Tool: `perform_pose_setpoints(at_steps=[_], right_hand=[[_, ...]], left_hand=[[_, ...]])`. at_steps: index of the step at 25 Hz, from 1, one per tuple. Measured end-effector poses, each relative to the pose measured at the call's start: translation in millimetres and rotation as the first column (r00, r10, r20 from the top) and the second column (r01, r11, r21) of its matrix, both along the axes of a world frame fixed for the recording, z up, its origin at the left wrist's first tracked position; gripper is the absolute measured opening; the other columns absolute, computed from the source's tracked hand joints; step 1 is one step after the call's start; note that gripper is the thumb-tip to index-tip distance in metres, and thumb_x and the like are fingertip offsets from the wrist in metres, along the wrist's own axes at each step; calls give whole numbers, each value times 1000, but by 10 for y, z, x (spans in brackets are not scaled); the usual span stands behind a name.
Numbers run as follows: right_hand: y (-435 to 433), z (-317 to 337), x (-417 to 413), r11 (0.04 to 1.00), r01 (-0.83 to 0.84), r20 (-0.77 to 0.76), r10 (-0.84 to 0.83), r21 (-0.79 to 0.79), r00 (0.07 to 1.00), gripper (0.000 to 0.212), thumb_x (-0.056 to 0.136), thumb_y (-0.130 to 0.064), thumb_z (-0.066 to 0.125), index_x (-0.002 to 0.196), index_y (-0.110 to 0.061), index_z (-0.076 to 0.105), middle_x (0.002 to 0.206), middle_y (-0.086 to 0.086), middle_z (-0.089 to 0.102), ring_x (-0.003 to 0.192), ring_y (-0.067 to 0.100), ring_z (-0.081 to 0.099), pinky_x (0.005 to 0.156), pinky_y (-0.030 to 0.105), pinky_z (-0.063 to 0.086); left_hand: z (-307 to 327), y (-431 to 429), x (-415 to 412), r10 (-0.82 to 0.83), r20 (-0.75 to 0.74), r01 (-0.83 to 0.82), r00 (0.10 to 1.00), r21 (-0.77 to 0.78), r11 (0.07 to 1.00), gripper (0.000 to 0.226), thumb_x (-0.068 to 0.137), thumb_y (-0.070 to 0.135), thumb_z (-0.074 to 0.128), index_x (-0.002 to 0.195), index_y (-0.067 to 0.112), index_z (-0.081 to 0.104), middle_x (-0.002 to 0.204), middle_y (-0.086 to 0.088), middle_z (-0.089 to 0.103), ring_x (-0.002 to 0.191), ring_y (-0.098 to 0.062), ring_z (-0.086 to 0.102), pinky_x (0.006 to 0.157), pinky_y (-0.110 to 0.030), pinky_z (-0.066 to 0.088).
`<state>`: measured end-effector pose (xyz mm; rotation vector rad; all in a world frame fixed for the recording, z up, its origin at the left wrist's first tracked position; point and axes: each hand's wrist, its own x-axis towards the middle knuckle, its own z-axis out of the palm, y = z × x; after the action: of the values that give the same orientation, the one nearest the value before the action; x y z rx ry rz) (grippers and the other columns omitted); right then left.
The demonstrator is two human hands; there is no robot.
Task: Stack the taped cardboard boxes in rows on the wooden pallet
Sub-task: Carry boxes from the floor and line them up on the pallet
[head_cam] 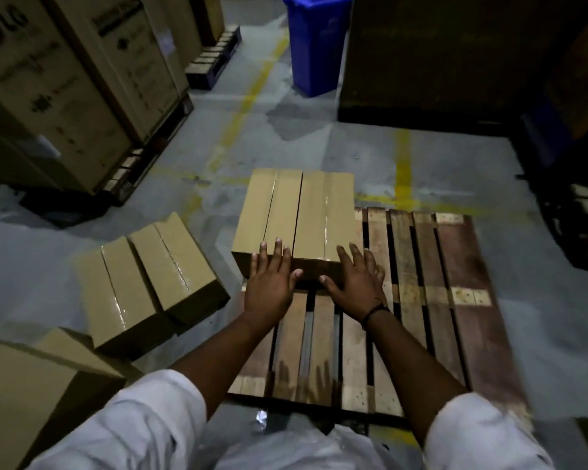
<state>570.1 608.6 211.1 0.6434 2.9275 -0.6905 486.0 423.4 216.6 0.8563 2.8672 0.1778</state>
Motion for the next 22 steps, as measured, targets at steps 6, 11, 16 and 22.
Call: perform_pose_setpoints(at_steps=[6, 11, 16, 22], right_hand=[[-1107, 127, 290, 999, -7, -78, 10, 48, 997, 79, 96, -62, 52, 161, -27, 25, 169, 5, 20, 154, 33, 14, 121, 56, 20], [-2262, 224, 158, 985, -167, -40, 168, 35, 985, 81, 97, -62, 52, 163, -29, 20, 170, 2, 17, 156, 30, 11, 122, 52, 18], [-3251, 212, -32, 885, -456, -17, 459, 92, 888, 79, 97, -65, 49, 162, -30, 20, 170, 1, 18, 155, 29, 13, 122, 51, 18], [-3919, 136, -247, 693, -707, 37, 710, 144, 703, 79, 97, -68, 44, 162, -30, 19, 168, 1, 20, 153, 30, 17, 123, 56, 16]], left_hand=[[40, -1262, 448, 87, 64, -93, 994, 91, 992, 63, 110, 49, 18, 164, 15, 17, 172, -6, 7, 158, -29, -2, 127, -43, -2], [9, -2614, 721, 263, 81, -270, 962, 98, 958, 66, 108, 52, 19, 162, 14, 26, 170, -7, 19, 158, -32, 8, 128, -46, 4], [-27, -3697, 921, 494, 99, -503, 864, 126, 855, 79, 100, 60, 17, 162, 12, 26, 169, -9, 21, 157, -37, 10, 127, -47, 1], [-178, -4414, 1344, 748, 164, -766, 643, 127, 631, 85, 95, 65, 20, 163, 15, 20, 170, -9, 17, 156, -40, 8, 127, -50, 2]])
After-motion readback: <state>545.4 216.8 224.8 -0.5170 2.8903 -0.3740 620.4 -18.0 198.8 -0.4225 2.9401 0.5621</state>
